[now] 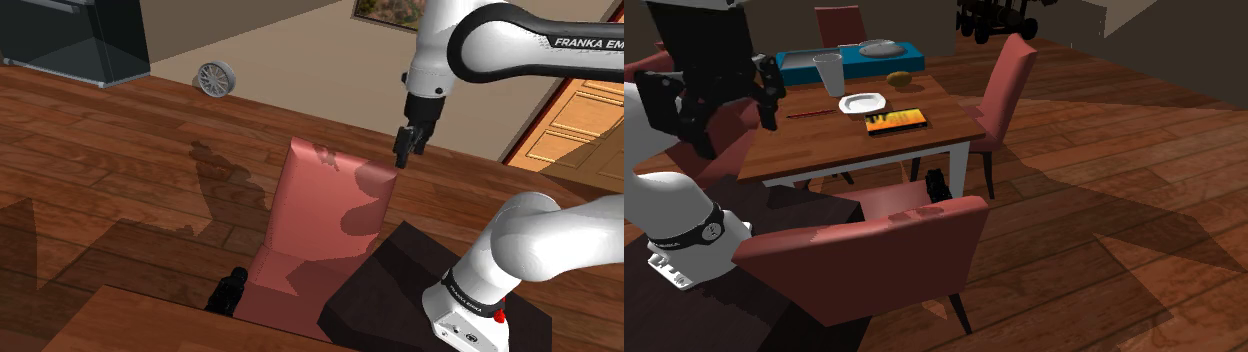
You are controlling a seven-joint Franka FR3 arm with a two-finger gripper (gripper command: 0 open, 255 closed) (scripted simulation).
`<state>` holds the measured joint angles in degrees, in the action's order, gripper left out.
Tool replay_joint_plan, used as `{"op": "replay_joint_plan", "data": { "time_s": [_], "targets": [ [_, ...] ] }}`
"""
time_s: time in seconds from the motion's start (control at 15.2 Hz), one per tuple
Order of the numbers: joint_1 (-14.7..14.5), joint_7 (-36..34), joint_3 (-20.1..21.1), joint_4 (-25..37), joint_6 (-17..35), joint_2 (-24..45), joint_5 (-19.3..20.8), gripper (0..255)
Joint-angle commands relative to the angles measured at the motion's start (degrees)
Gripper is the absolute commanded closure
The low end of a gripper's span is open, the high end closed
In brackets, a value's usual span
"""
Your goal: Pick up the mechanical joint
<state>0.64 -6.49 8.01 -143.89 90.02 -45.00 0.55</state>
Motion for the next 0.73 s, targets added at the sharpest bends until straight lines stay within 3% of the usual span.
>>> {"op": "replay_joint_plan", "data": {
  "time_s": [0.0, 0.66],
  "targets": [
    [-0.29, -3.92, 2.06, -2.13, 3.15, 0.93, -2.36, 0],
    [-1.69, -21.59, 13.00, -7.73, 20.88, 11.71, -12.44, 0]
  ]
}}
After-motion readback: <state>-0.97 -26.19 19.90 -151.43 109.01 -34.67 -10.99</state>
